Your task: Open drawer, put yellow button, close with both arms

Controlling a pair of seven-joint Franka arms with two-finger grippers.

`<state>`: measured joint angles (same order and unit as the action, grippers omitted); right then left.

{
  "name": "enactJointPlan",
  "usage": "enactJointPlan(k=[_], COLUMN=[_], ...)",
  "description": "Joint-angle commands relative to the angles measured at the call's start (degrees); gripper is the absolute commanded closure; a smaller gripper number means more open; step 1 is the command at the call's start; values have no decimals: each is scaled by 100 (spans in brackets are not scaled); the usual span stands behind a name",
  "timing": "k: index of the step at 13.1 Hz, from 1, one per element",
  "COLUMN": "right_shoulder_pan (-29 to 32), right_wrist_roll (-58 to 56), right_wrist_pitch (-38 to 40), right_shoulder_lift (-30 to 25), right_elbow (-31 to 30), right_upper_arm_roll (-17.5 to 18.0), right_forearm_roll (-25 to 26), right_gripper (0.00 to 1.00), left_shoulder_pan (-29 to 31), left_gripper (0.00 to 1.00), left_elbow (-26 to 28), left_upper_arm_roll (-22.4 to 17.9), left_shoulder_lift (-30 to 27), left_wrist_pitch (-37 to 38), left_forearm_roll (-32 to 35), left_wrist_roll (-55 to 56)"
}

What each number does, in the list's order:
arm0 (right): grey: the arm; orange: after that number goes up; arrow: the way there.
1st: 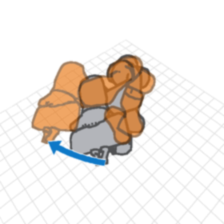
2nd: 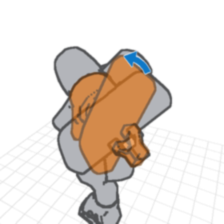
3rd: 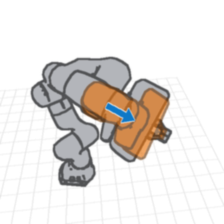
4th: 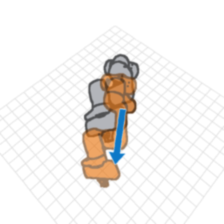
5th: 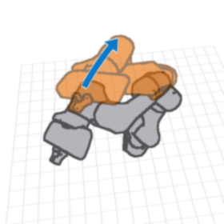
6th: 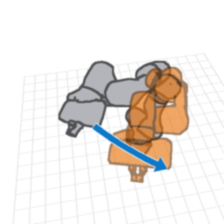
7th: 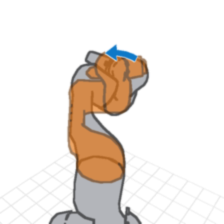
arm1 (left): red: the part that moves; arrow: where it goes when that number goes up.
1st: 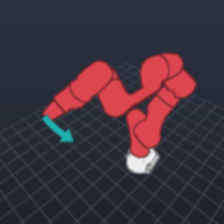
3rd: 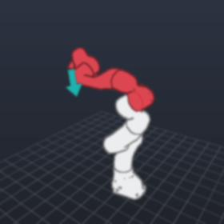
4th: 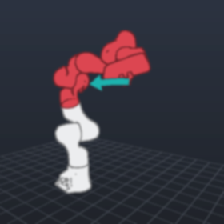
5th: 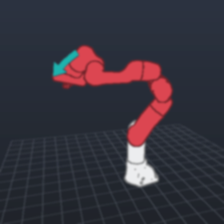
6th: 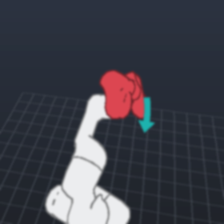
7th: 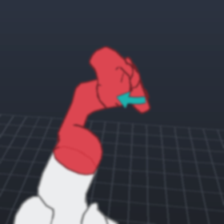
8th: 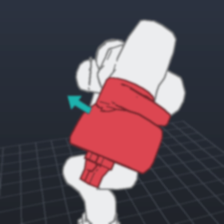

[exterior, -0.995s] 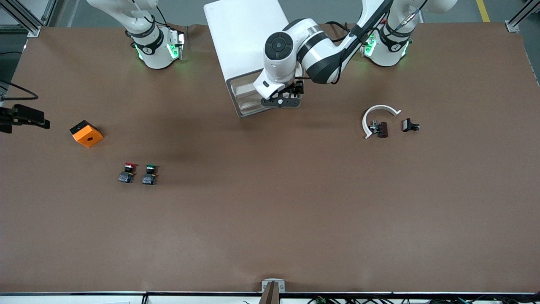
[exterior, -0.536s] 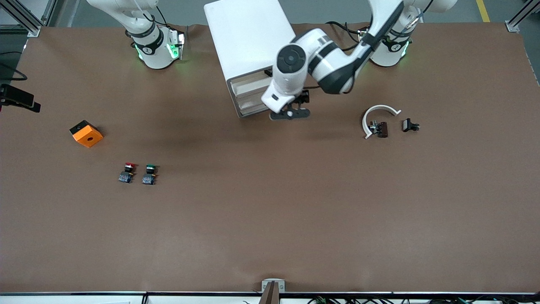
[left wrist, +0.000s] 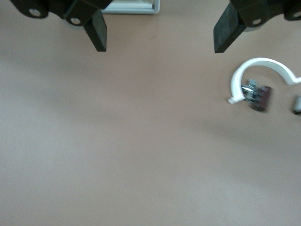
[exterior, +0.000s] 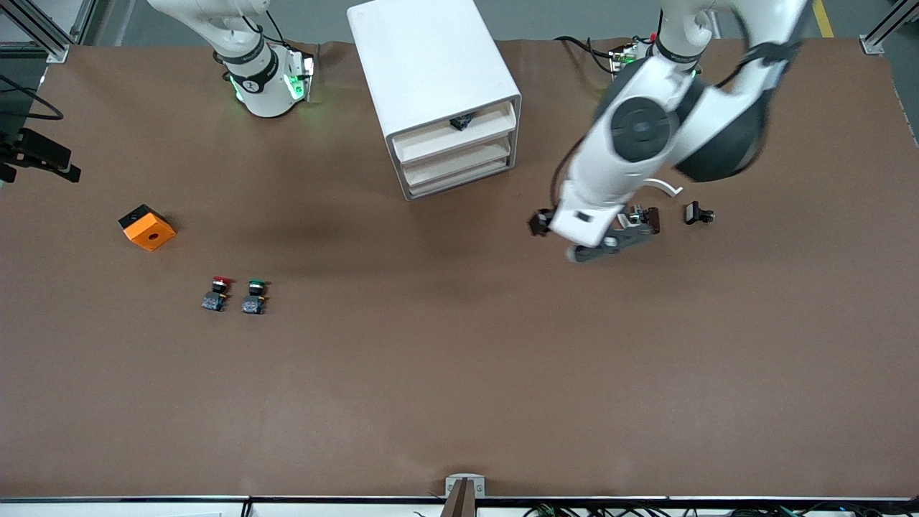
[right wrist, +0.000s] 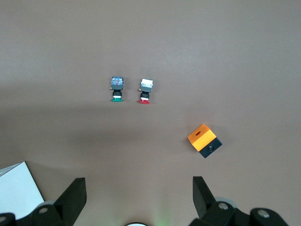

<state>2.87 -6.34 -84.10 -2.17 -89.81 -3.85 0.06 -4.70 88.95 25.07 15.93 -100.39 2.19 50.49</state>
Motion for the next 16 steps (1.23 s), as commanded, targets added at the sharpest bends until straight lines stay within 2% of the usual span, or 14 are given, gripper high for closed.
enactJointPlan(k=[1, 3, 7, 9, 10, 13, 16], right_shoulder_pan=[56, -14, -41, -14, 3, 65, 39], right_wrist_roll=[-78, -17, 27, 27, 27, 62, 334], right_wrist_pitch=[-229, -484, -485, -502, -494, -397, -292], right_shoulder_lift=[-546, -889, -917, -890, -890, -881, -881], right_elbow=[-588, -1028, -1030, -1003, -994, -915, -898], right_upper_arm_roll=[68, 77, 77, 51, 42, 33, 42], right_forearm_roll=[38, 38, 38, 30, 12, -32, -41], right_gripper=[0, 0, 0, 0, 0, 0, 0], left_shoulder_pan=[923, 1565, 2427, 2587, 2518, 1528, 1270], left_gripper=[0, 0, 0, 0, 0, 0, 0], left_elbow=[-719, -712, -730, -677, -668, -668, -598], left_upper_arm_roll=[77, 59, 59, -63, -238, -1510, -1988], left_shoulder_lift=[-90, -414, -696, -942, -1047, -1381, -1610], left_wrist_pitch=[738, 933, 1153, 1153, 1214, 1732, 1865], left_forearm_roll=[80, 80, 89, 80, 80, 71, 45], left_wrist_roll=[-860, -1644, -2557, -3217, -3464, -4079, -5133])
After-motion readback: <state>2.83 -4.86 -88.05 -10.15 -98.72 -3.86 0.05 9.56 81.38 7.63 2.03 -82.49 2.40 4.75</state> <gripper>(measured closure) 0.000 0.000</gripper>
